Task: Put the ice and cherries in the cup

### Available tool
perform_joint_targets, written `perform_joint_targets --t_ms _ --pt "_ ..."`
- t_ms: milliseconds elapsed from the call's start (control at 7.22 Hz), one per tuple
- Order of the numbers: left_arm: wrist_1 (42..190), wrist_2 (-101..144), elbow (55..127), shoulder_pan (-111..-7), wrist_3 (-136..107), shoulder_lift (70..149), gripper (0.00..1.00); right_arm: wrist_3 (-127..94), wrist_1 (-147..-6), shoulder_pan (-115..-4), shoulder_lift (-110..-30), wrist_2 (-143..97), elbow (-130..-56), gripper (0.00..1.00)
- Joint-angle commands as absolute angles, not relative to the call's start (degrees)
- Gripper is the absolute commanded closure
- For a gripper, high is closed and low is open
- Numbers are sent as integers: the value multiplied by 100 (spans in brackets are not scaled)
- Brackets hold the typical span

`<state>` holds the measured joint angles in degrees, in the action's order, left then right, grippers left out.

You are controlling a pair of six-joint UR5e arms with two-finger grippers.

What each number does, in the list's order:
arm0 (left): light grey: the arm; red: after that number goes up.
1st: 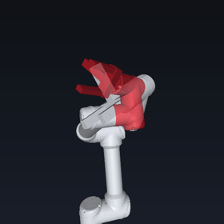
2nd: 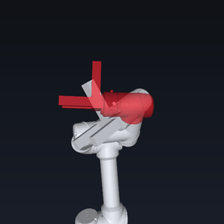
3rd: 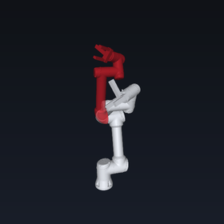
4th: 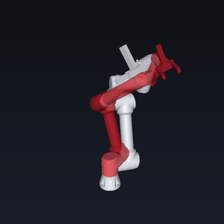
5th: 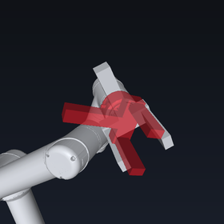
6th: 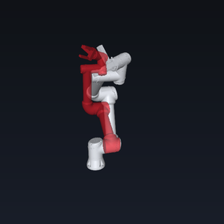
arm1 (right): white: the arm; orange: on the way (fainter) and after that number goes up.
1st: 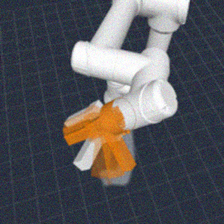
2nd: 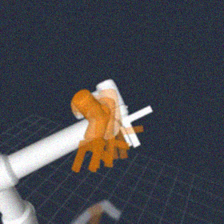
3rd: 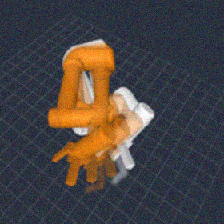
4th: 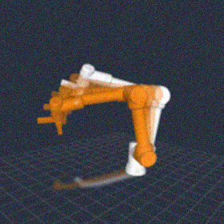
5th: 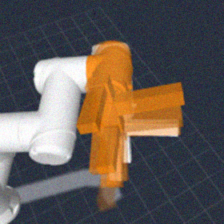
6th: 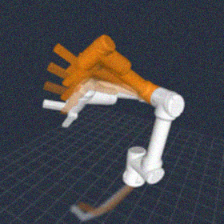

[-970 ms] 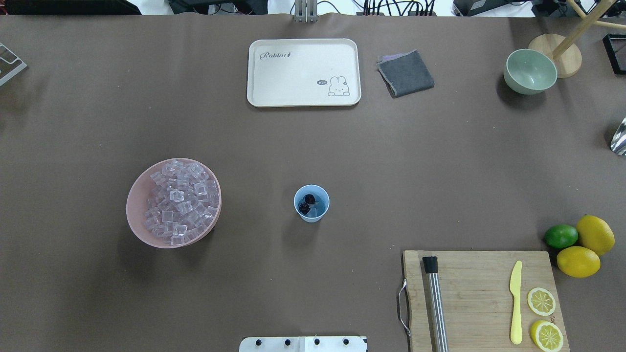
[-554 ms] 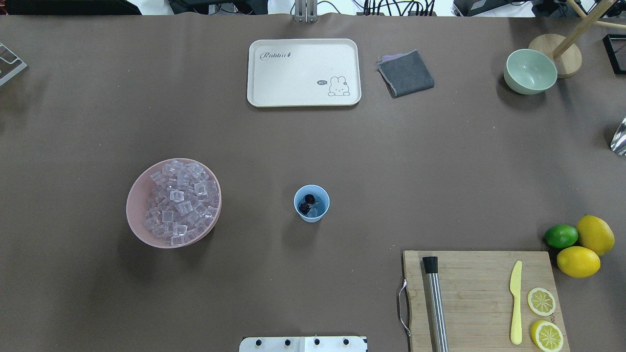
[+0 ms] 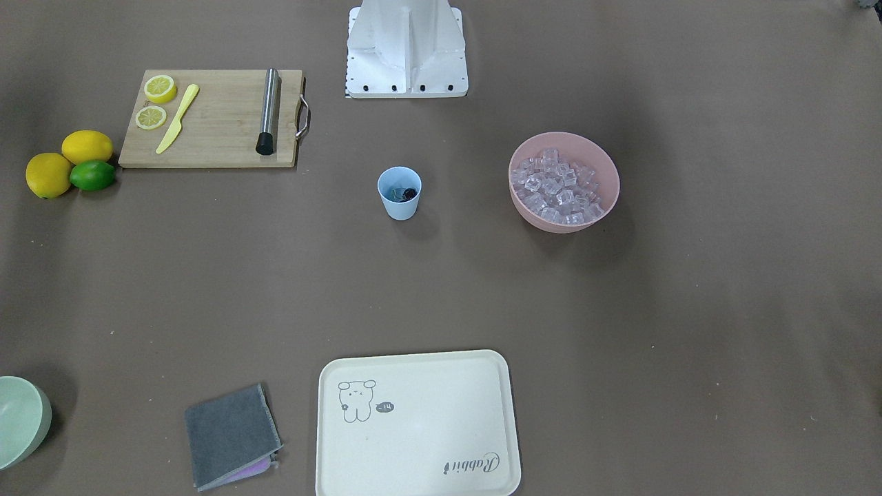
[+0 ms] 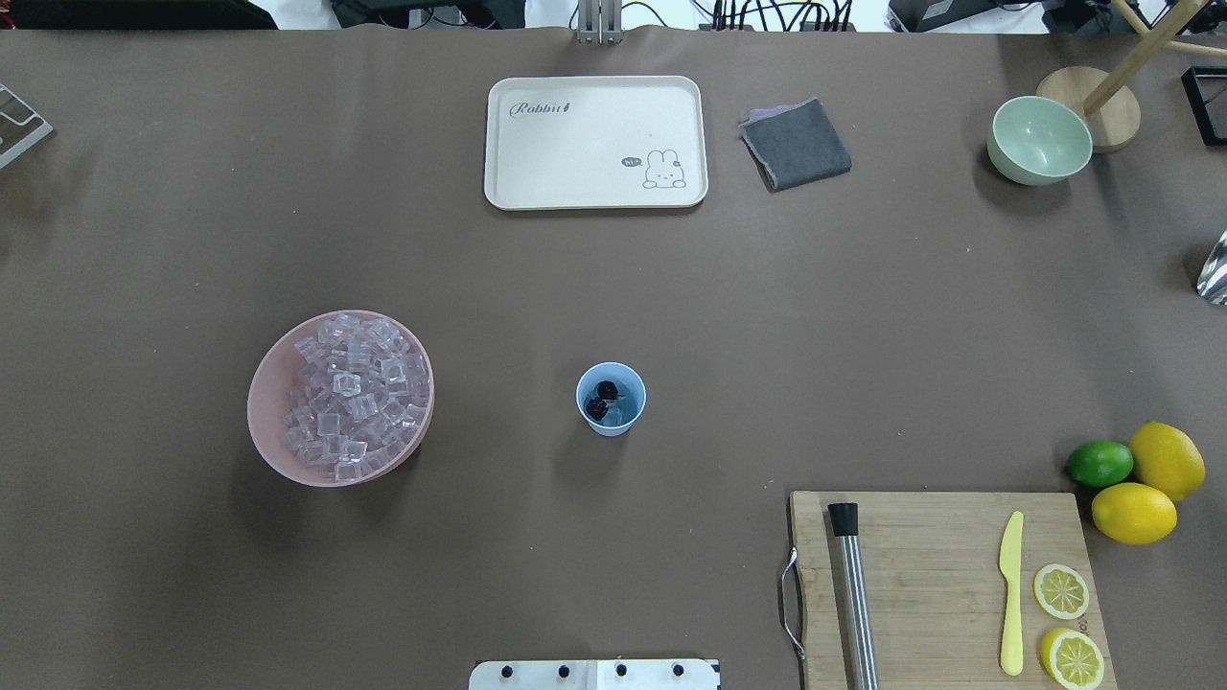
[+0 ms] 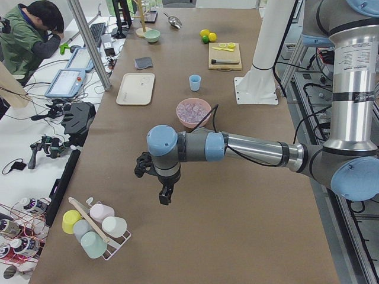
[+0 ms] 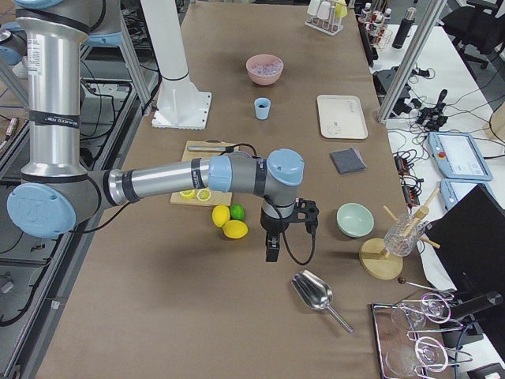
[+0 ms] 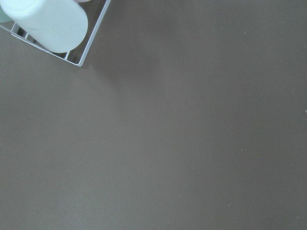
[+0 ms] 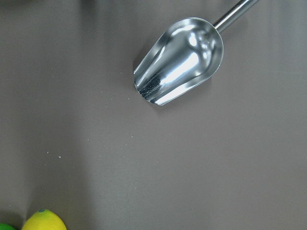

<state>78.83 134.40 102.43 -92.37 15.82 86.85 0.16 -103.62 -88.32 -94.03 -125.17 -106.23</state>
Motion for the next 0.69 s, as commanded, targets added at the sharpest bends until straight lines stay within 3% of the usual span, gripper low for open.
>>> perform_joint_targets --t_ms 0,554 --pt "7884 13447 10292 -9237 1582 8675 2 35 -10354 -8877 -9343 -12419 -10644 0" --pt "7884 13447 10266 -9246 1556 8684 2 26 -10354 -8877 -9343 -12445 -10696 0"
